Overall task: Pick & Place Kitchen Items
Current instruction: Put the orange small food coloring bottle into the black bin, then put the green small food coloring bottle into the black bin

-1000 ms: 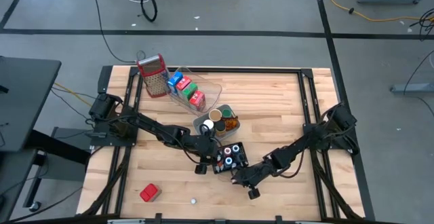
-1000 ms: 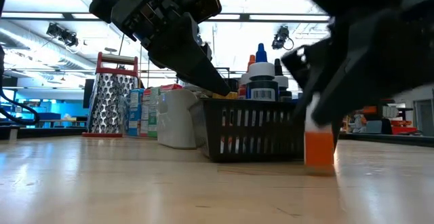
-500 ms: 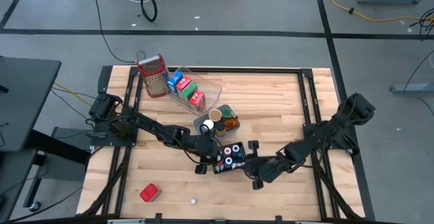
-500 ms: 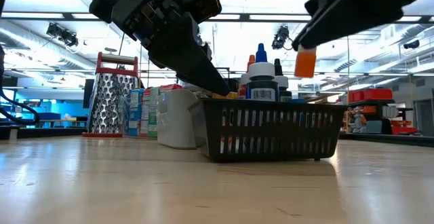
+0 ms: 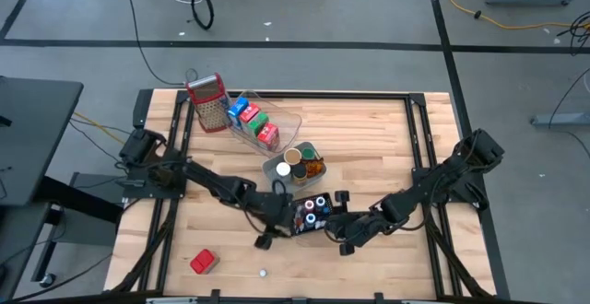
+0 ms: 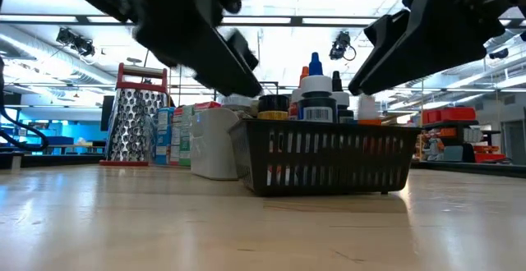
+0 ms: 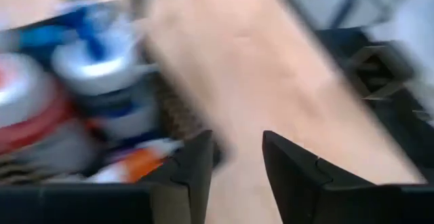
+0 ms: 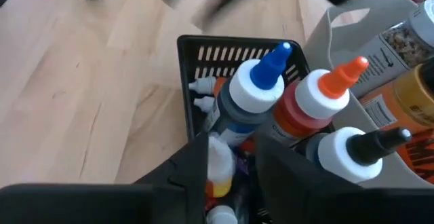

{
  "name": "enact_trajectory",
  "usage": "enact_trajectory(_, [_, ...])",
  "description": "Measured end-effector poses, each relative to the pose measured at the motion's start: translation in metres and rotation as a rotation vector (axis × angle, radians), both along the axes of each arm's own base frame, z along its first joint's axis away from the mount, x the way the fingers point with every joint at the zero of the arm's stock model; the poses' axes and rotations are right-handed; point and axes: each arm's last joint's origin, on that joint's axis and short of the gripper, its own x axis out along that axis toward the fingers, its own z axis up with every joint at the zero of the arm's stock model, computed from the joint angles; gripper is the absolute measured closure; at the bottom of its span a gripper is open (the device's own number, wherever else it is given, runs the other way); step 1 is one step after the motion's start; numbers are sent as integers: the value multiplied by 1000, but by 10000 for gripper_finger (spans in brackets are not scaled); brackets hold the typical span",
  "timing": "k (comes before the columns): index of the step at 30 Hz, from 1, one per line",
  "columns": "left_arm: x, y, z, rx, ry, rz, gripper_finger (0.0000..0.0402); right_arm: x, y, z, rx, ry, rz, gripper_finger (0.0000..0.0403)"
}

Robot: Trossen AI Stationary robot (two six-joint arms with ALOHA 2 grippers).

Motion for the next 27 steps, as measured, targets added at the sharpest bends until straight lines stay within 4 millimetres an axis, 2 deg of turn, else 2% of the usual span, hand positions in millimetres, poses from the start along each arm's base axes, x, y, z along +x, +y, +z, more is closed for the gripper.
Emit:
enact_trajectory(5, [-9, -24, 2, -97, 18, -146, 282, 0, -1, 0, -19, -8, -21, 236])
enact_trajectory(9, [-17, -42, 3, -106, 15, -208, 289, 0, -1, 0, -25, -12, -23, 219])
enact_trajectory(19, [-46, -86, -1, 31, 6, -200, 289, 1, -1, 1, -22, -17, -22, 218])
enact_trajectory(27, [-60, -102, -3, 6, 59, -152, 245, 1, -1, 1, -30, -17, -16, 223])
